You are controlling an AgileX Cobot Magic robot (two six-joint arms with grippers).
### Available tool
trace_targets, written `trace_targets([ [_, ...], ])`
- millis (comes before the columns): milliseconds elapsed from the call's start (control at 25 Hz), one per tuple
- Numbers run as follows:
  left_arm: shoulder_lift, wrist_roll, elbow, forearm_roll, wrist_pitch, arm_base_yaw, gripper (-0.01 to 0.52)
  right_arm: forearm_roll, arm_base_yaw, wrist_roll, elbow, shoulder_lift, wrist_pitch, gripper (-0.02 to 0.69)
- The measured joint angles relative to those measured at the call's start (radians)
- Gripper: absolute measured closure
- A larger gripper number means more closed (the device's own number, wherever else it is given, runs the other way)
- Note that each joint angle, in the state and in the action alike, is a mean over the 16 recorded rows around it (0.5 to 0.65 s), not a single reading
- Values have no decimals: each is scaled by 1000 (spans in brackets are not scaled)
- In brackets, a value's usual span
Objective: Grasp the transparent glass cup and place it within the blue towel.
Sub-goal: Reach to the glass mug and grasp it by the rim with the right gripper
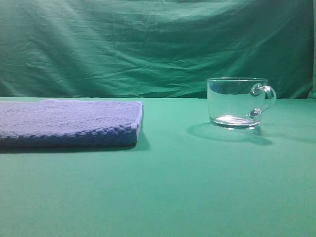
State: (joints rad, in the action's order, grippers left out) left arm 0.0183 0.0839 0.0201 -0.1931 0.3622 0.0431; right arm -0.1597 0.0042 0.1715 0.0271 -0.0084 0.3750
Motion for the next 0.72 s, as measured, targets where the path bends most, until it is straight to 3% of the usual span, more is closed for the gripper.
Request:
trace_targets([
  [720,0,0,0,0,0,0,514,0,0,0,0,0,0,665],
])
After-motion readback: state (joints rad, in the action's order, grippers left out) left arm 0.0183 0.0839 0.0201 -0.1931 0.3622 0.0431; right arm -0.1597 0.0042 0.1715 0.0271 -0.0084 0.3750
